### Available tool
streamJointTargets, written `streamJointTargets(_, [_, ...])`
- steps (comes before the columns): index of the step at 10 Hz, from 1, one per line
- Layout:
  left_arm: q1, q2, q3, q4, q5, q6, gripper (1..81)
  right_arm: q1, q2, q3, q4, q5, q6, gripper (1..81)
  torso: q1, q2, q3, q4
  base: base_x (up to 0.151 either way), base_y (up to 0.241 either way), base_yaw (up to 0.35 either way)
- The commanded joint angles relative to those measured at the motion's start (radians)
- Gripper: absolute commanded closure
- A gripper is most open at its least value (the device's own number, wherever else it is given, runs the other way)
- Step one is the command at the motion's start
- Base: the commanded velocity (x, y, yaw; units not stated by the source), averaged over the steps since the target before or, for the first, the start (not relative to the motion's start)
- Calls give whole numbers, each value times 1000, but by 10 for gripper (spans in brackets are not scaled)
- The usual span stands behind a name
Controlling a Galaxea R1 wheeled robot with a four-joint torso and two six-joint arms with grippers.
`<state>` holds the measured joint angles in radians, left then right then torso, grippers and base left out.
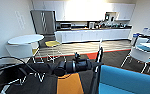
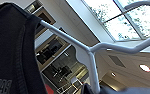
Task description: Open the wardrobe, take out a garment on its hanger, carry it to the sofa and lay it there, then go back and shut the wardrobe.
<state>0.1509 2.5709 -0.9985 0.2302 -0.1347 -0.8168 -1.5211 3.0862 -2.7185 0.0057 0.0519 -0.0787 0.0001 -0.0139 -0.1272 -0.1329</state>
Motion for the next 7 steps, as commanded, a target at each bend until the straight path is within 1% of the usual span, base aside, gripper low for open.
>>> streamJointTargets(1, [-161,3,23,37,-48,13,811,37,12,8,2,-63,-6,10,0,0,0,0,0,0,-155])
streamJointTargets(7, [-158,5,24,38,-48,13,811,35,12,8,2,-61,-6,10,0,0,0,0,0,0,-155])
